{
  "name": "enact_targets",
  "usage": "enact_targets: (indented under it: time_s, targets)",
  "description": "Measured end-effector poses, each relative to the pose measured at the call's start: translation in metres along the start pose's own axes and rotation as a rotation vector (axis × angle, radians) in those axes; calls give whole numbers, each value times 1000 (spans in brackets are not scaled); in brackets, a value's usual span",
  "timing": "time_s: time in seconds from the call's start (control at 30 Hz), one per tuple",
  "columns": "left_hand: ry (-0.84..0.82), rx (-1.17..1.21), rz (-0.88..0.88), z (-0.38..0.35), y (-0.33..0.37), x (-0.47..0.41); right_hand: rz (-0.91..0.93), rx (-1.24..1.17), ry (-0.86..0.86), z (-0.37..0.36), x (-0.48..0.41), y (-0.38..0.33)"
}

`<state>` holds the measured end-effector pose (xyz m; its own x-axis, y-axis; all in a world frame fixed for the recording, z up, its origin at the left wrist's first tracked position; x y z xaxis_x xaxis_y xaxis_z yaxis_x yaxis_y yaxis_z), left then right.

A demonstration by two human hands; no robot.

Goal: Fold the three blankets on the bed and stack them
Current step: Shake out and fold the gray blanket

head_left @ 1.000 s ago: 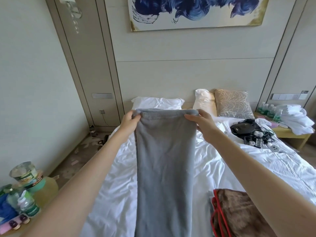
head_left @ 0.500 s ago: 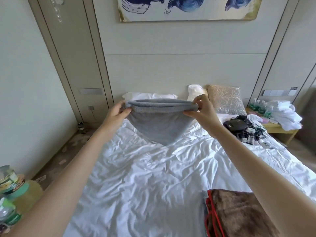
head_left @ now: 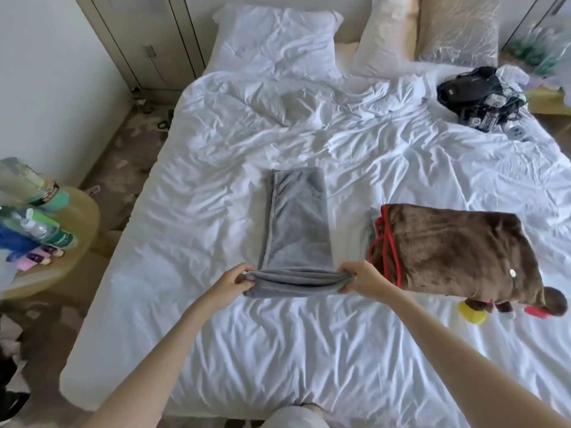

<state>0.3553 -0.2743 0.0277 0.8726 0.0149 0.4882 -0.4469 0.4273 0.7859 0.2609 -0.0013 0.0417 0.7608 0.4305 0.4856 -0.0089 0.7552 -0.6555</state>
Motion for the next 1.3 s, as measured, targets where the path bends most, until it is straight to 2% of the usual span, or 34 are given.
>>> enact_targets:
  time_s: [0.1,0.2,0.47,0.67,0.77,0.87,1.0,1.1,1.2,1.3]
  targets:
    - [-60,3,73,-17,-27,6,-75,2,-97,-34,7,24]
    - [-47,5,93,-18,-34,-9,-129,-31,-89,-42,-2,35]
    - [28,19,29,13,-10,-101,-190,-96,81,1,-68,36]
    - [176,66,22,38,-2,-172,-207,-87,236,41,-141,36]
    - [204,96,98,26,-21,-183,-268,-61,203,24,-163,47]
    - [257,153,248,6,-60,-182,-398,-91,133,-14,-165,74]
    - [217,296,485,-32,-114,-177,-637,-310,43,-68,-155,114]
    - [201,377,515,-51,-133,-178,-770,-508,15,-101,-149,132]
    - [179,463,577,-59,-142,-175,-777,-503,45,-115,-145,141]
    - [212,470,584,-48,-136,-177,-778,-644,162,-106,-142,142]
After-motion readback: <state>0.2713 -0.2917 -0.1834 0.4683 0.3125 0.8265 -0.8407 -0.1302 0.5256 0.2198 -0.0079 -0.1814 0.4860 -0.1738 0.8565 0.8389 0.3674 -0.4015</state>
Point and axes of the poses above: each hand's wrist, its own x-axis away from the middle knuckle, its own z-axis out of the back of the hand, y = z × x, the point moved 9 cm from there along -x, towards the middle knuckle, and after that the axes turned 2 degrees about -z, right-handed, at the moved point
